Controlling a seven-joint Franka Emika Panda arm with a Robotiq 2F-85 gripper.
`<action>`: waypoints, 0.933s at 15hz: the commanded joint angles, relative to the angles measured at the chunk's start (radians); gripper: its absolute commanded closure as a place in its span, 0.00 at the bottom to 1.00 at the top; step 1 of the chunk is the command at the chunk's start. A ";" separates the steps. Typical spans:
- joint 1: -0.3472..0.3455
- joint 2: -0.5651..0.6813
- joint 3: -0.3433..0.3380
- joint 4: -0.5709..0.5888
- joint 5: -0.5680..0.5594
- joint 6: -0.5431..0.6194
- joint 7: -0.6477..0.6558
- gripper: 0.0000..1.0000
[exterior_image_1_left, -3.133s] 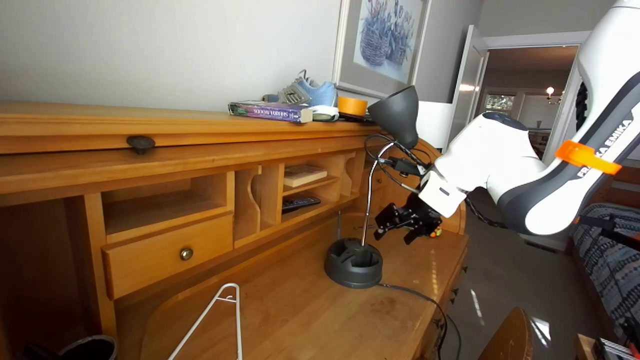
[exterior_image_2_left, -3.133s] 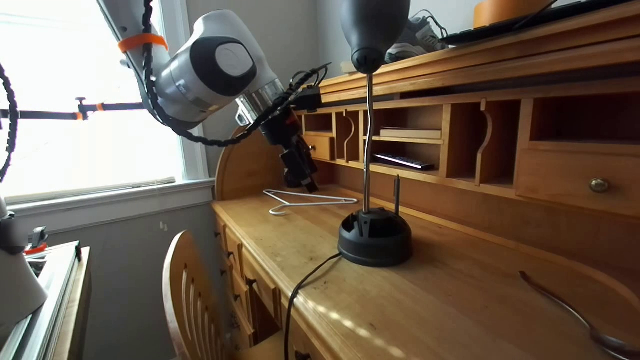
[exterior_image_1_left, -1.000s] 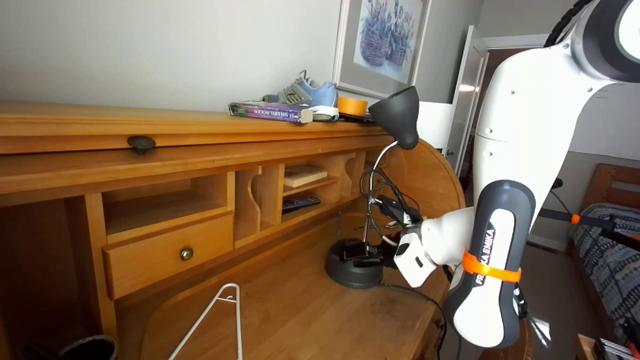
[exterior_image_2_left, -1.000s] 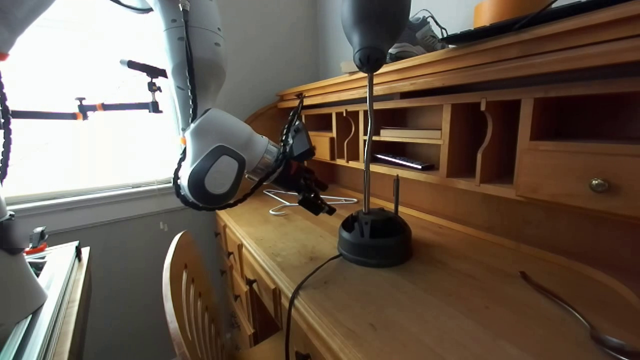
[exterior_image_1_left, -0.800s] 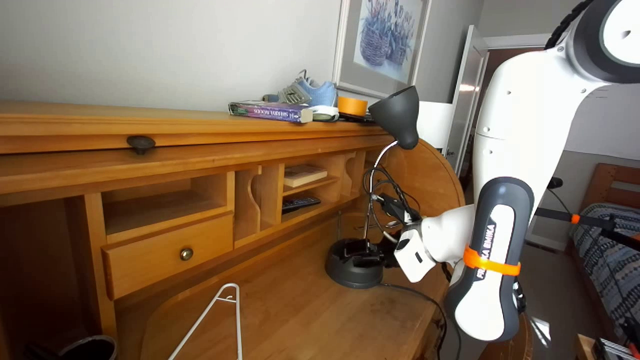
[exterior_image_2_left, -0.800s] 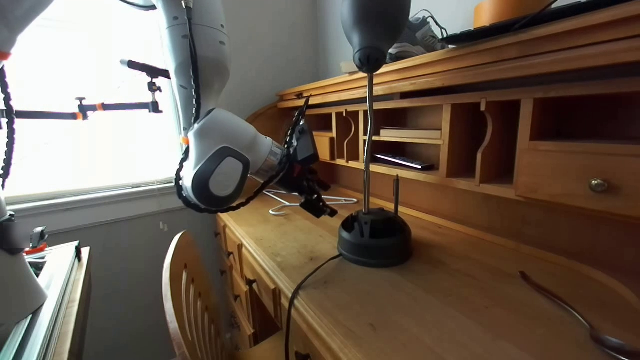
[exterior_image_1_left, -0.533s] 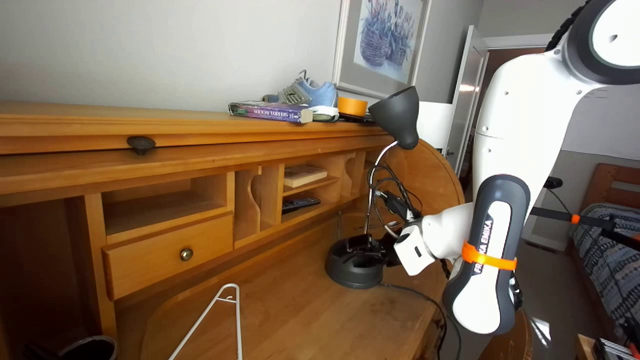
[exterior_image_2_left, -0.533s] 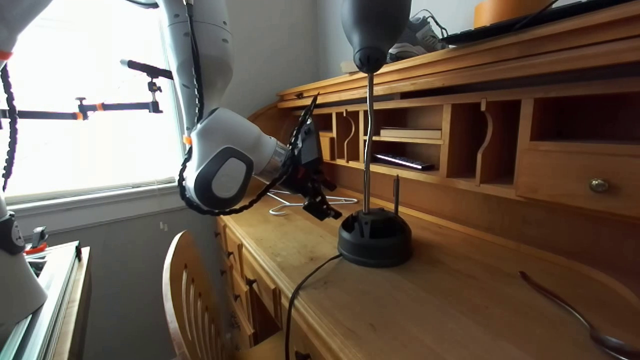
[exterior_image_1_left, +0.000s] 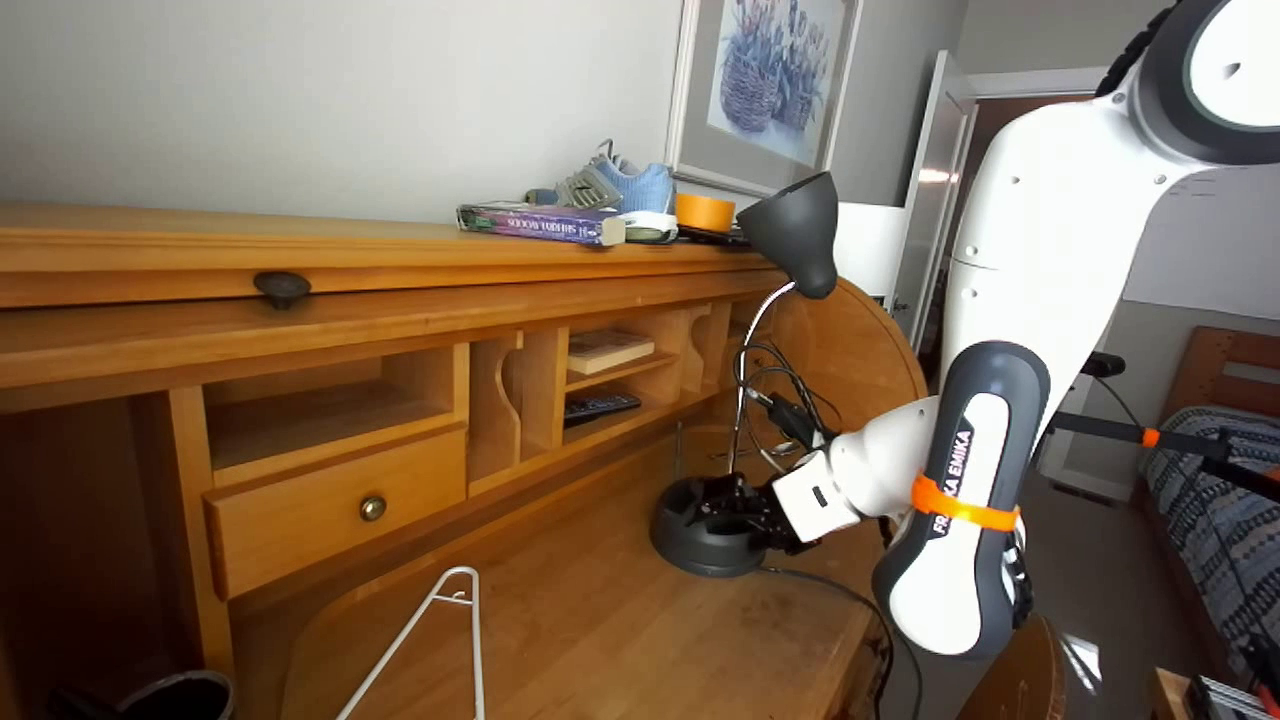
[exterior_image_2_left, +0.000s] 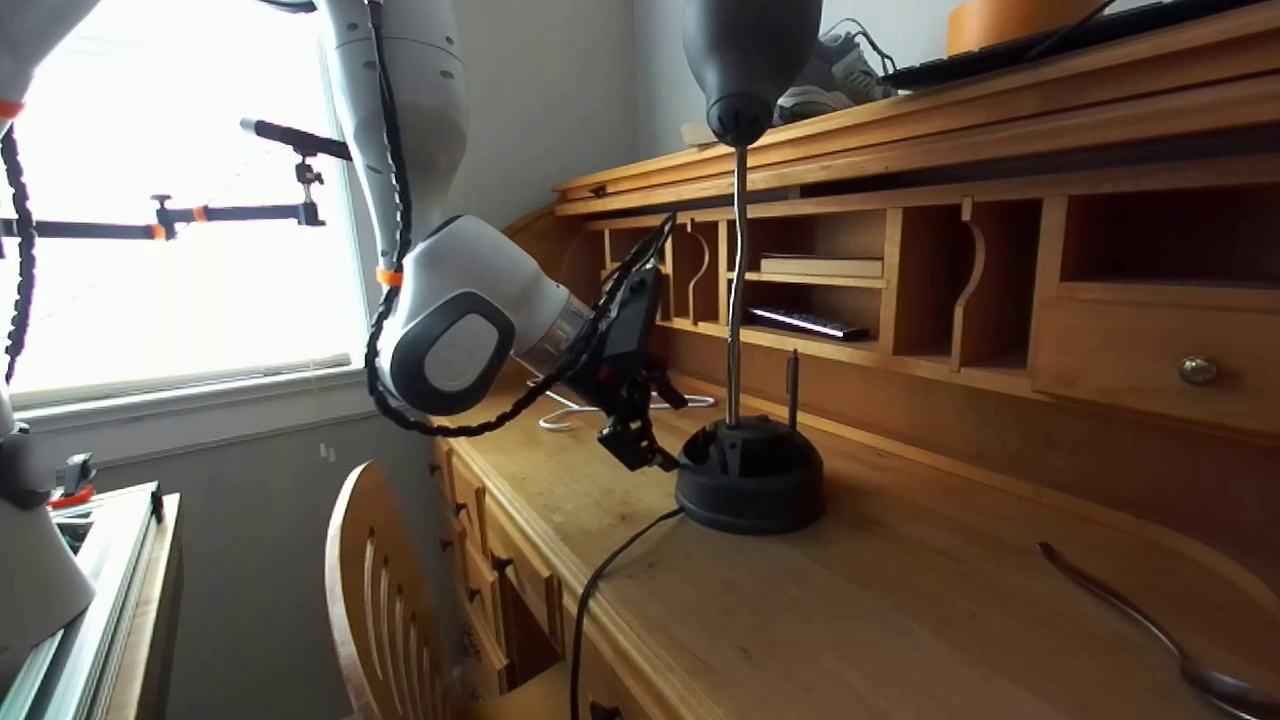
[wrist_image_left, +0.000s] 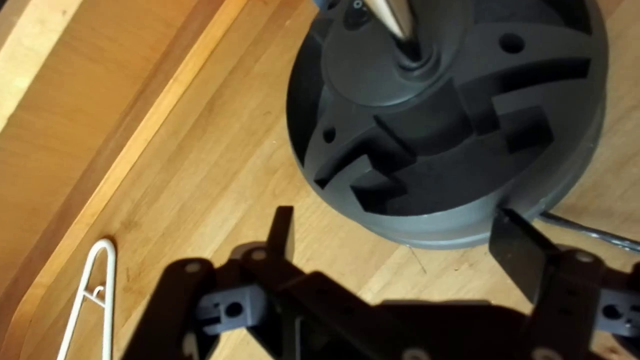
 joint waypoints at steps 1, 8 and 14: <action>0.025 -0.024 -0.010 0.015 0.056 -0.114 0.059 0.00; 0.067 -0.084 -0.049 0.040 0.075 -0.383 0.183 0.00; 0.134 -0.110 -0.124 0.051 0.065 -0.507 0.298 0.00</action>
